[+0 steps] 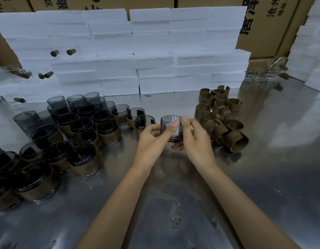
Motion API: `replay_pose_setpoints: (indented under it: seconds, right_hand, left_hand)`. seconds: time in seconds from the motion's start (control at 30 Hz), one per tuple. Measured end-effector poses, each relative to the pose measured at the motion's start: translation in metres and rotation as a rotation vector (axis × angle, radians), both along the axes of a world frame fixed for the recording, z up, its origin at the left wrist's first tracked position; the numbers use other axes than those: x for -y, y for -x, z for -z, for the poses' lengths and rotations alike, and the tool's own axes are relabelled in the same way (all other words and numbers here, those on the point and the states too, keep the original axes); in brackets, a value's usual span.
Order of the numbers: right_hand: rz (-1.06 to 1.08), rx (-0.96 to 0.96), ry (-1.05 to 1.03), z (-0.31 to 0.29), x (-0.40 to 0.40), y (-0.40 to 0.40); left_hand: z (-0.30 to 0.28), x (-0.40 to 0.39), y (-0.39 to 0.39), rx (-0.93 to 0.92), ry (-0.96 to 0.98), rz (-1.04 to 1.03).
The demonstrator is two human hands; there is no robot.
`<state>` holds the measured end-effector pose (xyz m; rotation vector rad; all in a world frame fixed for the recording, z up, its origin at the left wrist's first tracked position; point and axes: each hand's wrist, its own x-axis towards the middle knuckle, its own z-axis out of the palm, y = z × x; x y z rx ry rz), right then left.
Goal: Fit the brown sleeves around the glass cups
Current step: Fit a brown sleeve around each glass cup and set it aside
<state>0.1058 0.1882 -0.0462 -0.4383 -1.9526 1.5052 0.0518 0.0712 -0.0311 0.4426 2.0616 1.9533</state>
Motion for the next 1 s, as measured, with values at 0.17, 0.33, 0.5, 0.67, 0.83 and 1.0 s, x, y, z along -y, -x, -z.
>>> replay_pose_setpoints:
  seconds: [0.17, 0.33, 0.5, 0.67, 0.83, 1.0]
  right_hand:
    - [-0.183, 0.102, 0.213, -0.005, 0.003, -0.001]
    - [-0.278, 0.098, 0.349, -0.009, 0.001, -0.001]
    - [-0.138, 0.018, 0.239, -0.011, 0.001, 0.001]
    - [-0.085, -0.023, 0.218, -0.011, -0.004, 0.002]
    - [-0.082, -0.023, 0.220, -0.012, -0.001, -0.001]
    - [-0.345, 0.112, 0.320, -0.012, 0.001, -0.006]
  left_hand:
    - [-0.004, -0.001, -0.003, 0.037, -0.074, 0.249]
    - [-0.006, -0.003, -0.007, -0.037, 0.042, 0.264]
    - [-0.004, -0.002, 0.000, -0.005, -0.043, 0.150]
    - [-0.002, 0.002, 0.011, -0.062, -0.158, -0.031]
    - [-0.002, 0.005, 0.017, -0.082, -0.144, -0.082]
    - [-0.004, 0.001, 0.008, 0.043, -0.173, 0.147]
